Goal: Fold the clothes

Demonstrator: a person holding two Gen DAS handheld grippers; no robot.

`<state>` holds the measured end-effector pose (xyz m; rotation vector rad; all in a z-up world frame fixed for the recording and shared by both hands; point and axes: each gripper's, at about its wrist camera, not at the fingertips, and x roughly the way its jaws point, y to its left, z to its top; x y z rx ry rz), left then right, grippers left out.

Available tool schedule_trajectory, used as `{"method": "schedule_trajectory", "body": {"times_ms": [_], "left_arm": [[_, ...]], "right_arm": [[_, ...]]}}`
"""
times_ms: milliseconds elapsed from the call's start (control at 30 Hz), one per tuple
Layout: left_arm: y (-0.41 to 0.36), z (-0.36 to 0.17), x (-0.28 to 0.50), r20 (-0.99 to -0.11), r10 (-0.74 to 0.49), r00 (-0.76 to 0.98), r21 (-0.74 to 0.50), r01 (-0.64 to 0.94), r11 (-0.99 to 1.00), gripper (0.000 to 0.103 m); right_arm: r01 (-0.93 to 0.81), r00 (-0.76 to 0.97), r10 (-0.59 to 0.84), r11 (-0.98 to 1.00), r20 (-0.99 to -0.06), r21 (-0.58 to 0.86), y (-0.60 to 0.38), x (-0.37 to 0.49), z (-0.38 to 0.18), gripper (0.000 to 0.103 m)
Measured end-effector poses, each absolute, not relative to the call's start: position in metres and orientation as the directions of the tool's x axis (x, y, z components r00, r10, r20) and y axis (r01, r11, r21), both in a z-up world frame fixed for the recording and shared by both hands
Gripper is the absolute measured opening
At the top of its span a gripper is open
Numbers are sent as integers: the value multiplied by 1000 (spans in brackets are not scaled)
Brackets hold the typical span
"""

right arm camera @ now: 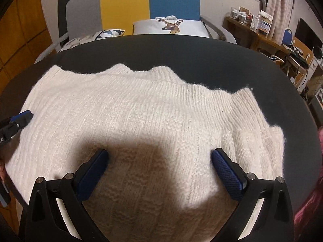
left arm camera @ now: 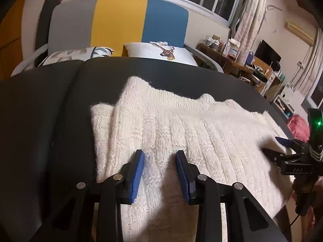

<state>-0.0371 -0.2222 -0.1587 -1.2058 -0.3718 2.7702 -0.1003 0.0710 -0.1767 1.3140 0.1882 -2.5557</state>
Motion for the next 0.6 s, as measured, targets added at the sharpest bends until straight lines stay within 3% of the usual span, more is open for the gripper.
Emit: {"method": "schedule_trajectory", "body": {"times_ms": [100, 300, 367, 600], "left_arm": [[-231, -153, -26, -714, 193, -673, -300, 45, -953, 34], [-222, -131, 8, -677, 125, -725, -217, 35, -975, 36], [-222, -147, 2, -736, 106, -669, -205, 71, -976, 37], [-223, -140, 3, -722, 99, -684, -219, 91, -971, 37]], "right_arm": [[317, -544, -181, -948, -819, -1, 66, -91, -172, 103], [405, -568, -208, -913, -796, -51, 49, -52, -154, 103], [420, -544, -219, -907, -810, -37, 47, -49, -164, 103], [405, -542, -176, -912, -821, -72, 52, -40, -175, 103]]}}
